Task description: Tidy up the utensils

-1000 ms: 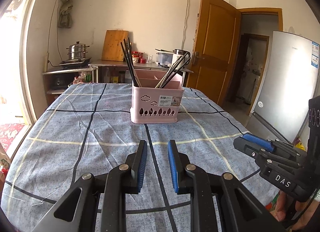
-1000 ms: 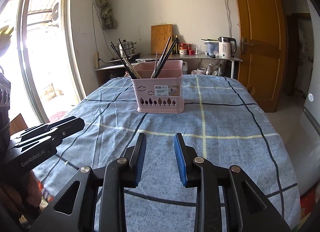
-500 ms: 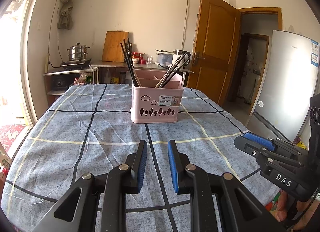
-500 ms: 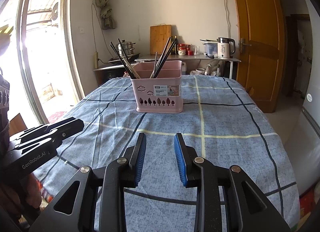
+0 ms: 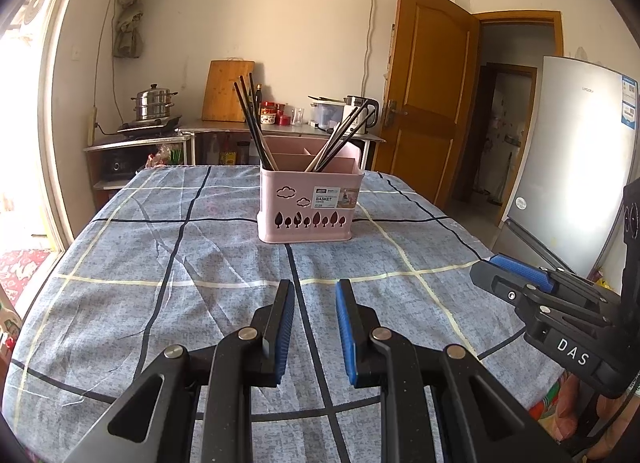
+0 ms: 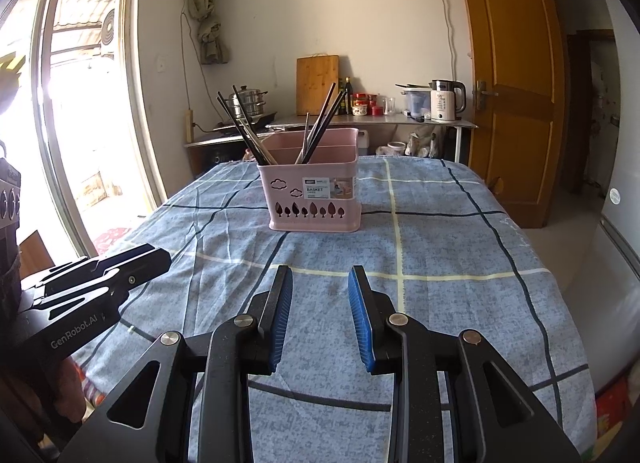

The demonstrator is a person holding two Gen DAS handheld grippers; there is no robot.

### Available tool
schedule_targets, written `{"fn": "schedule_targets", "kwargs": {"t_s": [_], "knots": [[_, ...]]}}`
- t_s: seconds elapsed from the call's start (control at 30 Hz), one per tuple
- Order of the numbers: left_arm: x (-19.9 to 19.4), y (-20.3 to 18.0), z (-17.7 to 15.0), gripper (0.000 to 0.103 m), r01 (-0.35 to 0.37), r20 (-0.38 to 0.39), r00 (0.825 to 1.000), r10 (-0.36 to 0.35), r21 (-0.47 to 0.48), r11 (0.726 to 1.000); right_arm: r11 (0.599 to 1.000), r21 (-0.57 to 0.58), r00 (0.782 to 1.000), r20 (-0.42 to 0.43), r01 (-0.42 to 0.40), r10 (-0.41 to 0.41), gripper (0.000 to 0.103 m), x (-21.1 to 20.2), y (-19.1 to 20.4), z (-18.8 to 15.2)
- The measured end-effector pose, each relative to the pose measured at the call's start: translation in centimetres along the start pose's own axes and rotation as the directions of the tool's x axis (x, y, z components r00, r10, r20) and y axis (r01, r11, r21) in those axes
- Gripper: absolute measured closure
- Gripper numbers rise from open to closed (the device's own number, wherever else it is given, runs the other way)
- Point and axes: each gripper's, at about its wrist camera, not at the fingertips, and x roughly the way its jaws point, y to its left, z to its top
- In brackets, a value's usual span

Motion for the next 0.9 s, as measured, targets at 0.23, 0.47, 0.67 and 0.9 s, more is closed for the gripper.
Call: {"fn": "schedule_targets", "kwargs": {"t_s": [0.23, 0.47, 0.67, 0.9], "knots": [[-0.07, 0.05, -0.05, 0.082, 0.004, -0.001, 1.0, -0.004, 0.0, 1.0, 1.0, -0.002, 1.0, -0.001, -0.002, 0.002, 0.073, -0.01, 0.08, 0.07], [-0.19, 0.07, -0.11, 0.082, 0.006, -0.003, 1.0, -0.006, 0.0, 1.0, 1.0, -0.01, 1.0, -0.003, -0.004, 0.004, 0.073, -0.11, 0.34, 0.1], [-0.37, -0.17, -0.24, 0.082, 0.004, -0.003, 1.0, -0.004, 0.006, 1.0, 1.0, -0.014, 1.0, -0.002, -0.005, 0.005, 0.073, -0.15, 0.54, 0.09], [-0.45, -0.28, -0.3, 0.082, 0.002, -0.003, 1.0, -0.002, 0.008, 1.0, 1.0, -0.012, 1.0, -0.001, -0.007, 0.007, 0.073, -0.25, 0.55, 0.09]]}}
